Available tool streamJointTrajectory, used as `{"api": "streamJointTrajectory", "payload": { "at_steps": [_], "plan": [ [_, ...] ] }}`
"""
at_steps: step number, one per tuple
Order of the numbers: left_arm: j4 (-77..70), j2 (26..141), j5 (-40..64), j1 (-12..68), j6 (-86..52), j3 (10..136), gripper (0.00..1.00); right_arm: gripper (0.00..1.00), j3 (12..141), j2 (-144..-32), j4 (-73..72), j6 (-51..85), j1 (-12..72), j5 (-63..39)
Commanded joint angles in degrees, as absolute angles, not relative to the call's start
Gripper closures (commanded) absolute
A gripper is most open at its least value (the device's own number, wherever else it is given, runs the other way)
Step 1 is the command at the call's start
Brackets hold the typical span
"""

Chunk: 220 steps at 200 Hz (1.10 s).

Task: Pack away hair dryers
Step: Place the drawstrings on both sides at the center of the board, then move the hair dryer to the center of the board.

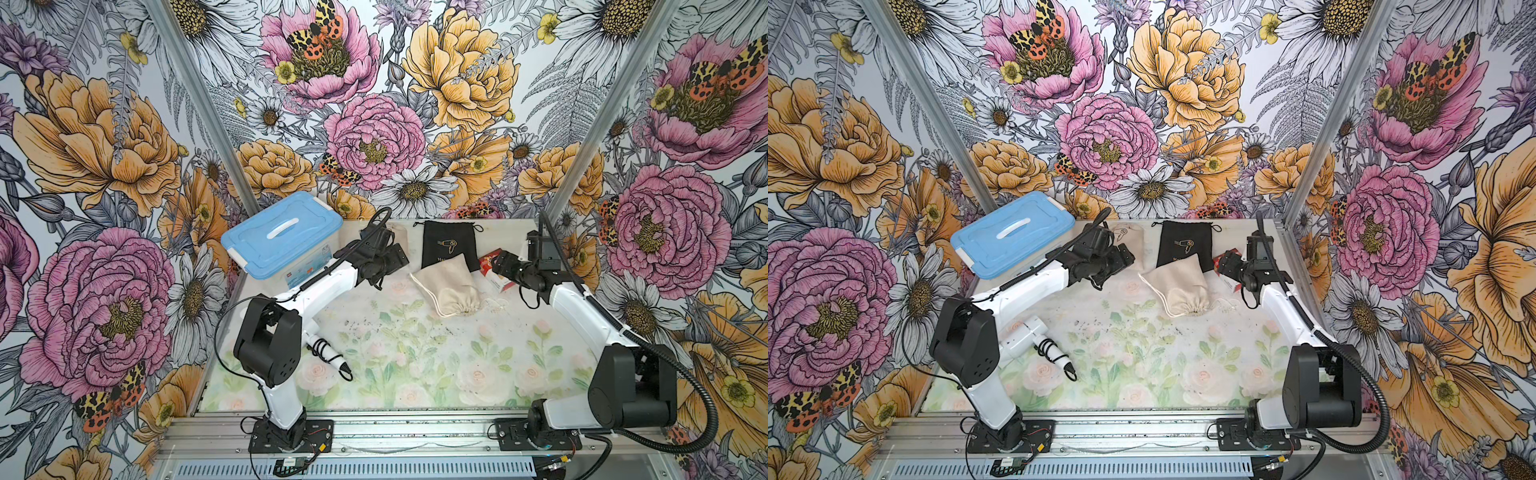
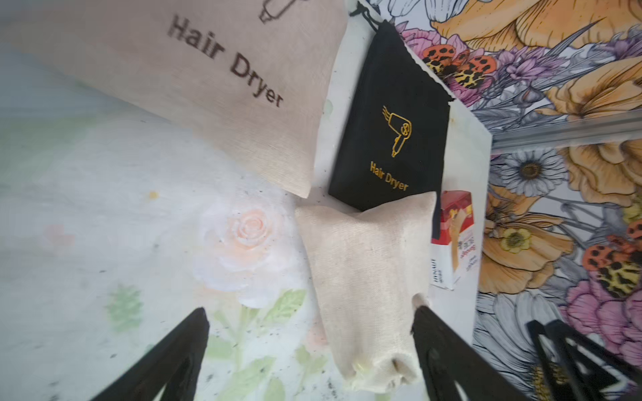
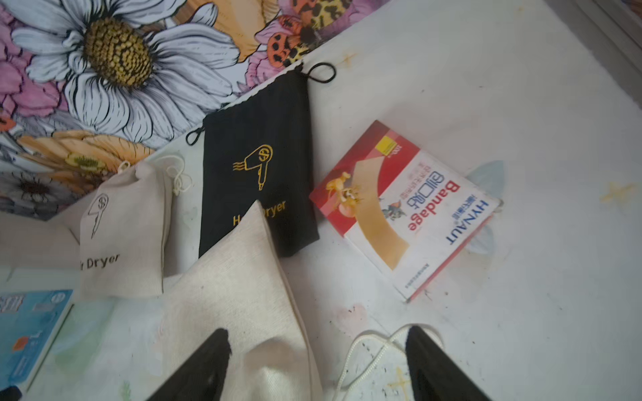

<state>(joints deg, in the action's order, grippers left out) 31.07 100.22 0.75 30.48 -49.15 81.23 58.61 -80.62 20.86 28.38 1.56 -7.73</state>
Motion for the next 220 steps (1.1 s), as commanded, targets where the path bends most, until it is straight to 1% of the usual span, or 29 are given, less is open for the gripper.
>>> {"api": "streamJointTrajectory", "payload": {
  "at_steps": [1,14,19,43,59,88,105,110,129,149,178,197,220],
  "plan": [
    [41.17,96.36,-6.15,28.52,-41.66,82.05,0.06,0.19,61.26,-76.49,20.52,20.77,7.1,-3.63],
    [43.96,94.79,-6.67,27.03,-39.69,82.0,0.04,0.18,60.99,-74.67,19.06,19.0,10.9,-2.85],
    [45.18,94.22,-6.88,26.28,-39.07,81.99,0.01,0.18,60.77,-74.02,18.26,18.55,12.34,-3.01],
    [49.2,91.0,-6.54,22.18,-35.68,81.7,0.01,0.17,59.02,-71.4,14.65,17.6,19.54,-3.21],
    [50.57,89.07,-6.13,19.76,-33.47,81.83,0.01,0.17,57.71,-71.15,11.8,17.5,25.91,-3.13],
    [52.11,87.73,-2.46,14.71,-29.77,83.79,0.01,0.17,56.27,-75.67,6.51,18.99,38.51,-1.89],
    [52.16,86.92,-1.81,12.48,-28.82,85.68,0.01,0.18,56.4,-79.41,3.26,19.56,44.95,-1.55],
    [52.19,86.82,-1.77,11.67,-28.56,86.39,0.01,0.18,56.57,-80.46,2.29,19.47,48.0,-0.84],
    [52.11,87.64,-0.91,8.35,-27.77,89.47,0.01,0.18,57.78,-84.89,-0.26,19.33,54.08,-0.01],
    [52.11,89.44,0.25,6.01,-27.01,93.04,0.01,0.18,60.25,-90.01,-1.21,18.42,59.44,0.67],
    [52.07,91.58,2.29,2.64,-26.5,95.35,0.01,0.19,68.21,-98.67,2.08,16.36,65.19,0.67],
    [52.07,91.99,1.0,1.15,-25.59,95.95,0.01,0.19,72.93,-104.38,3.22,16.17,66.98,-0.75],
    [52.06,92.71,2.69,-1.26,-25.76,96.33,0.01,0.19,77.74,-109.73,5.27,15.89,68.27,-1.46]
  ]
}}
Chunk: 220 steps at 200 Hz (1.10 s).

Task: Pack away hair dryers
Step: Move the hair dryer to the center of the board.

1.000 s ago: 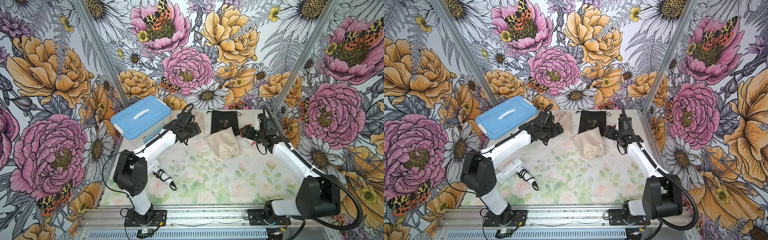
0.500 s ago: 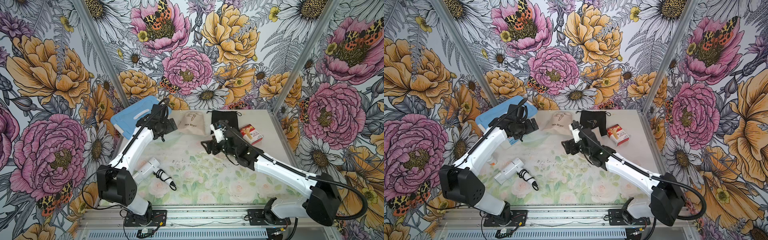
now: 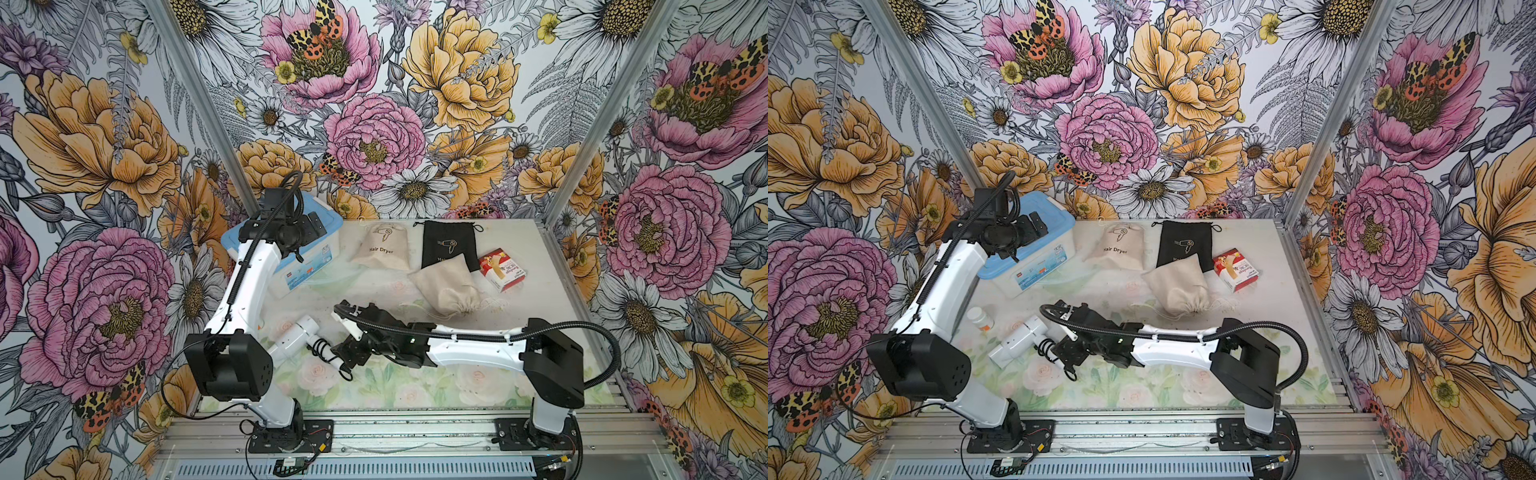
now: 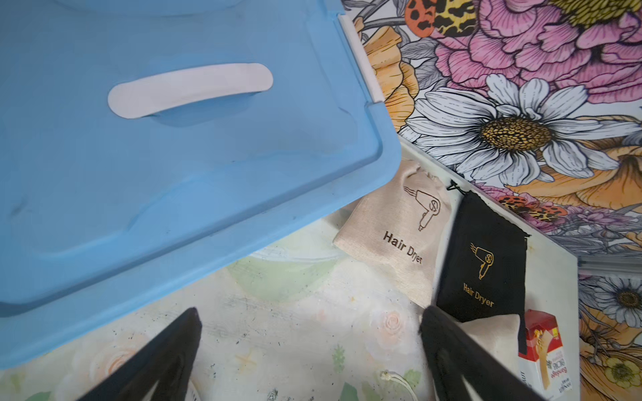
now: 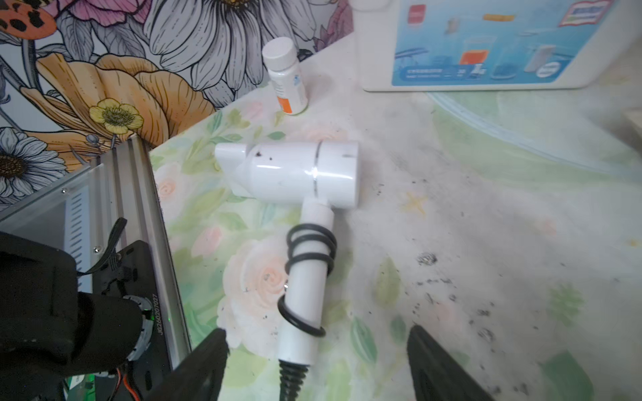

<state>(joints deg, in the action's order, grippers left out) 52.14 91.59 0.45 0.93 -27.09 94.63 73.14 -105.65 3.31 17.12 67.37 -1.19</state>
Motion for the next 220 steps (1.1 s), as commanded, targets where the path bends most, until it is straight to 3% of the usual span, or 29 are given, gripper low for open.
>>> {"api": "streamJointTrajectory", "payload": {
  "at_steps": [1,135,220],
  "plan": [
    [52.05,92.72,2.71,-1.33,-25.76,96.37,0.01,0.19,77.89,-109.93,5.41,15.85,68.33,-1.43],
    [51.28,96.29,5.26,-3.05,-27.37,99.1,0.01,0.22,97.38,-130.19,13.7,14.11,68.56,2.16],
    [50.48,95.84,5.27,-3.49,-28.56,98.04,0.01,0.38,100.52,-133.05,17.3,15.92,67.15,3.43]
  ]
}}
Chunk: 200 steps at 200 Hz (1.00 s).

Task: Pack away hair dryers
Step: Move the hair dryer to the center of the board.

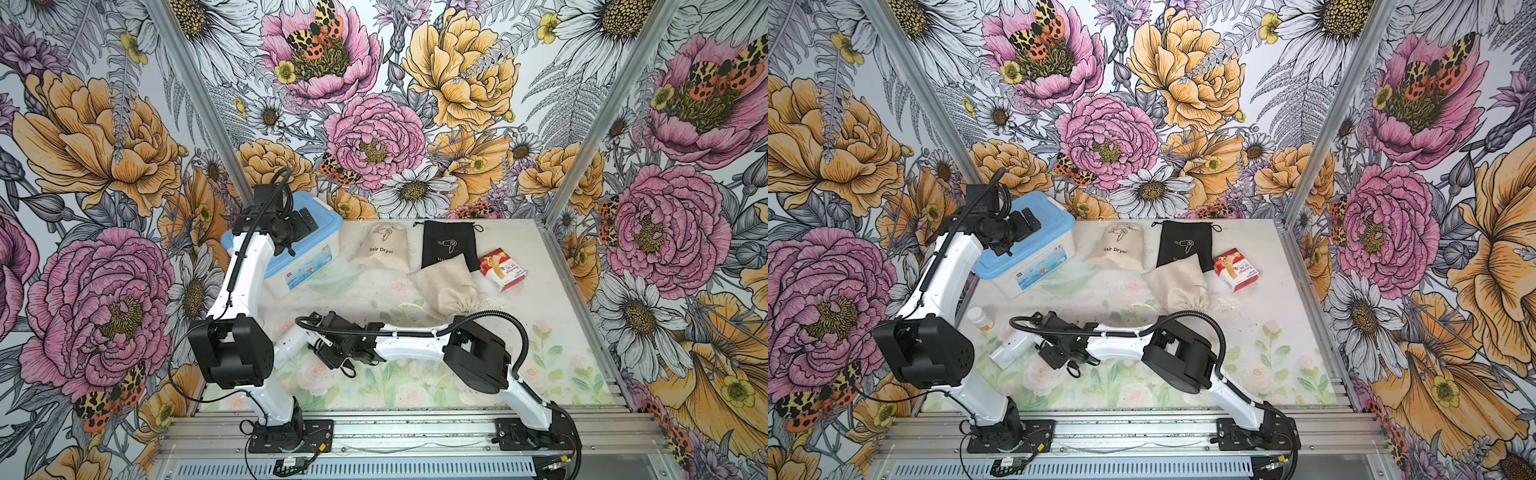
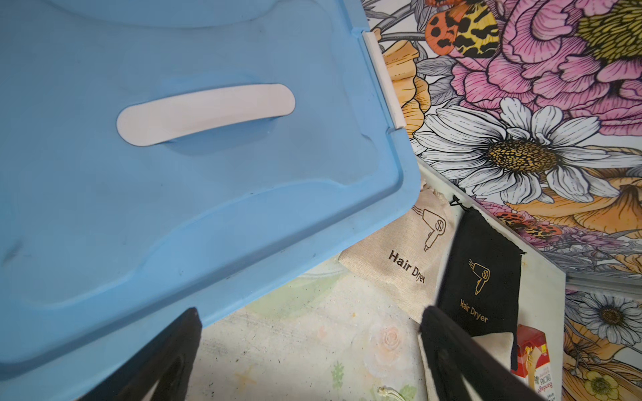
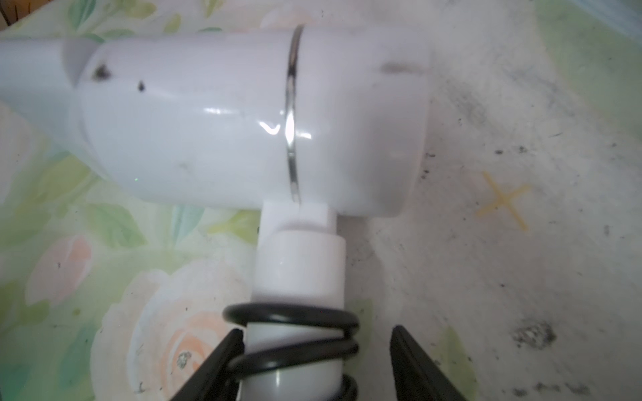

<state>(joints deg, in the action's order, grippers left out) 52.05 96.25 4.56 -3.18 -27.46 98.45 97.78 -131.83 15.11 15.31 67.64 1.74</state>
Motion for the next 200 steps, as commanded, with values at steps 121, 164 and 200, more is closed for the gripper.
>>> {"api": "streamJointTrajectory", "payload": {
  "at_steps": [121,164,200],
  "plan": [
    [50.0,96.08,5.77,-2.51,-28.69,97.04,0.01,0.83,83.36,-118.26,10.97,14.29,60.23,5.19],
    [49.35,97.08,5.9,-0.47,-29.09,96.58,0.01,0.84,67.28,-109.85,5.55,10.83,55.09,5.65],
    [49.28,98.04,5.86,1.03,-28.92,97.27,0.01,0.8,55.35,-103.89,-1.22,10.89,51.28,2.77]
  ]
}}
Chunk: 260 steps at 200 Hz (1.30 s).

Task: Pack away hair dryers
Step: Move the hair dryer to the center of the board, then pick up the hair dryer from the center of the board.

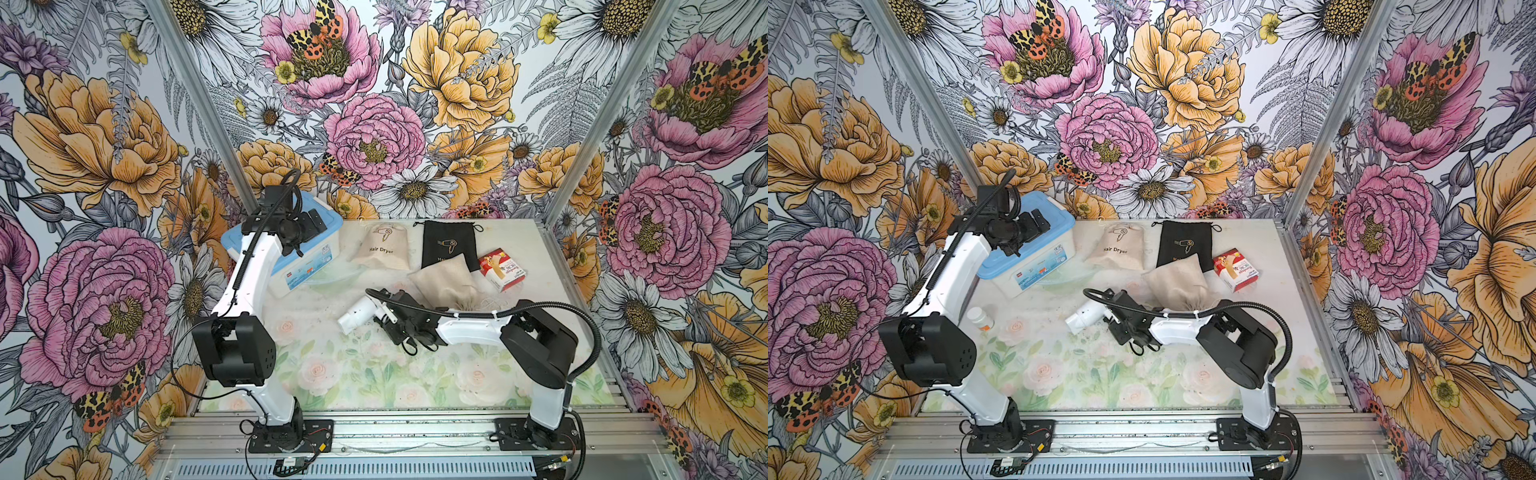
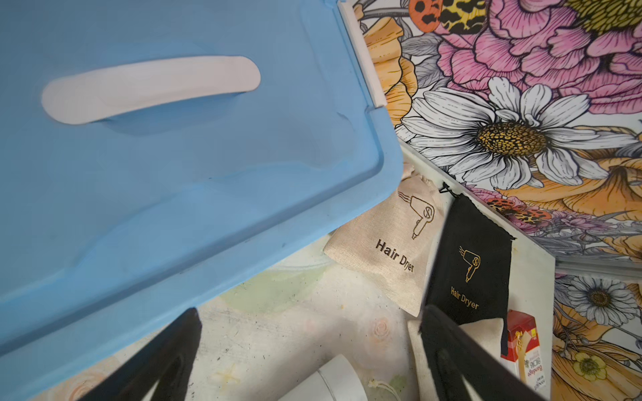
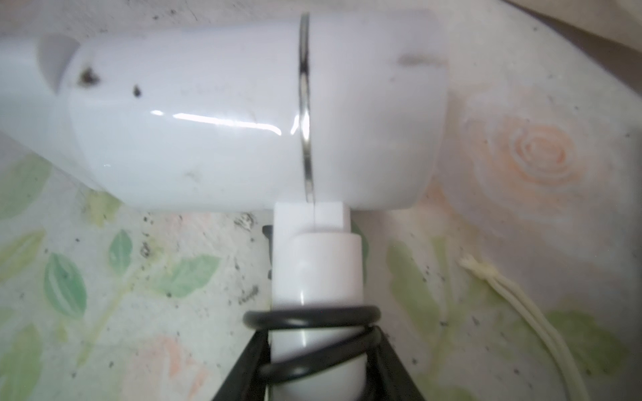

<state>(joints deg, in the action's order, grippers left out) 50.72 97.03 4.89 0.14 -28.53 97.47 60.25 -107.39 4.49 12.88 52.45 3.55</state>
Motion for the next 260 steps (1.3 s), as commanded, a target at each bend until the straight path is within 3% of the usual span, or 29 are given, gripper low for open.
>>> {"api": "streamJointTrajectory", "payload": {
  "at_steps": [1,88,144,159,183,260],
  "plan": [
    [49.25,98.06,5.83,1.04,-28.87,97.28,0.01,0.8,55.18,-103.76,-1.36,10.94,51.22,2.7],
    [49.39,96.59,5.42,2.92,-25.66,94.09,0.01,0.54,55.34,-105.41,3.23,12.29,49.49,-4.21],
    [49.64,94.92,5.45,3.0,-24.7,92.38,0.01,0.51,59.58,-107.14,10.18,12.22,49.48,-0.97],
    [49.62,94.92,5.52,2.94,-24.62,92.28,0.01,0.56,60.07,-107.14,10.58,12.08,49.46,-1.31],
    [49.58,95.23,6.07,3.14,-24.57,92.36,0.01,0.77,60.82,-106.65,10.84,12.27,49.22,-1.44],
    [49.65,89.75,18.38,4.68,-22.74,90.08,0.01,0.87,61.24,-89.26,8.5,3.59,48.82,4.36]
  ]
}}
